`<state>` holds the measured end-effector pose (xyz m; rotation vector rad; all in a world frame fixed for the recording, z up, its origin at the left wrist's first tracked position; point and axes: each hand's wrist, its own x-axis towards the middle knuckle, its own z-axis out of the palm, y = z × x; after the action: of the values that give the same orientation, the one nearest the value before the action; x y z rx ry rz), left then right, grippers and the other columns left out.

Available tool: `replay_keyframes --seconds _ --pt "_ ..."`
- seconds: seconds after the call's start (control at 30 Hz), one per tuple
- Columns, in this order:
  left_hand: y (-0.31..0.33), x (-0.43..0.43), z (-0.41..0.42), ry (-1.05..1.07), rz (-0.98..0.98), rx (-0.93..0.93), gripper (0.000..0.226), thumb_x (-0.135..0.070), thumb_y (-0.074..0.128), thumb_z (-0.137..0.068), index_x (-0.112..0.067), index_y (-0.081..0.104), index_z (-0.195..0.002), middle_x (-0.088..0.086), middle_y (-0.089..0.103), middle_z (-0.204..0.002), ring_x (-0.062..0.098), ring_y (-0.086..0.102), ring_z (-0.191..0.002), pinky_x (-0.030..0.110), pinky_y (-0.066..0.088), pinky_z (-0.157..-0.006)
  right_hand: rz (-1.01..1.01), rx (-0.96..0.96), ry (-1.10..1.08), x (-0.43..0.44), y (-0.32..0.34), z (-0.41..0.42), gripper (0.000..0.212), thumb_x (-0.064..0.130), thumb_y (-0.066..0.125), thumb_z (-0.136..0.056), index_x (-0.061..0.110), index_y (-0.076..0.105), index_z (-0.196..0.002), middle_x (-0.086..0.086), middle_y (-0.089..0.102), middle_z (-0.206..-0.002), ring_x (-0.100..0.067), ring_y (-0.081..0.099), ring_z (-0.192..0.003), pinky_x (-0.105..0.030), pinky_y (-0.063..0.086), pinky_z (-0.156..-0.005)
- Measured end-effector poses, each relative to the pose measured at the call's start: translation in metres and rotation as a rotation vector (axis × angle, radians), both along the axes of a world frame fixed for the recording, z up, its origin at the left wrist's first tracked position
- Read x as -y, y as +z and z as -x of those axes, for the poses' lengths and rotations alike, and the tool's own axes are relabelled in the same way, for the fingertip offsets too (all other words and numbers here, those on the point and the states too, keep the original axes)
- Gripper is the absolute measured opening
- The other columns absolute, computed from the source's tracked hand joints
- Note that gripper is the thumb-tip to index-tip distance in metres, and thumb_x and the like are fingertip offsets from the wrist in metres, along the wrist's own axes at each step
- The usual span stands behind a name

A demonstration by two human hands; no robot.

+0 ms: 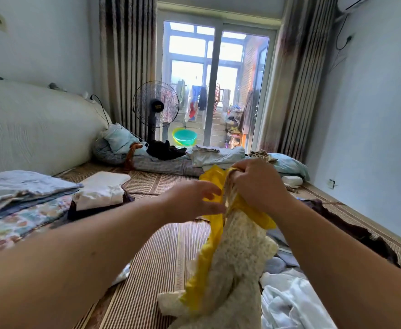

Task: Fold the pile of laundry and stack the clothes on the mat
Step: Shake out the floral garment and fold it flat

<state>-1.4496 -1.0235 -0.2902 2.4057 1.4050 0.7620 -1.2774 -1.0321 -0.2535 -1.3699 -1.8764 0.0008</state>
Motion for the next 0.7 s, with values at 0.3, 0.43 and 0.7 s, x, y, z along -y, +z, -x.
replay_keyframes --seconds 0.3,0.43,0.7 --pt "-0.011 -0.011 -0.026 0.238 -0.067 0.041 0.021 -0.028 0.058 -0.082 -0.022 0.053 -0.062 -0.003 0.057 -0.072 0.022 0.056 -0.074 0.025 0.036 -0.058 -0.074 -0.075 -0.088 0.011 0.050 -0.016 0.020 0.015 0.055 -0.084 0.018 0.074 -0.078 0.009 0.060 -0.066 -0.015 0.057 -0.070 -0.022 0.036 -0.058" --pt "0.021 -0.016 0.006 0.358 -0.131 -0.095 0.020 -0.012 0.047 -0.087 -0.018 0.057 -0.070 0.004 0.065 -0.088 0.023 0.062 -0.081 0.030 0.047 -0.066 -0.121 0.168 -0.220 0.014 0.070 -0.045 0.021 0.011 0.055 -0.083 0.020 0.073 -0.084 0.003 0.060 -0.076 -0.019 0.056 -0.080 -0.024 0.039 -0.072" --pt "0.129 -0.018 0.044 0.431 -0.273 -0.086 0.022 -0.010 0.048 -0.087 -0.016 0.069 -0.088 0.001 0.064 -0.089 0.015 0.055 -0.077 0.025 0.037 -0.055 0.029 0.060 -0.230 0.002 0.102 -0.049 0.019 0.004 0.054 -0.083 0.012 0.070 -0.085 -0.001 0.059 -0.073 -0.019 0.055 -0.072 -0.023 0.037 -0.059"
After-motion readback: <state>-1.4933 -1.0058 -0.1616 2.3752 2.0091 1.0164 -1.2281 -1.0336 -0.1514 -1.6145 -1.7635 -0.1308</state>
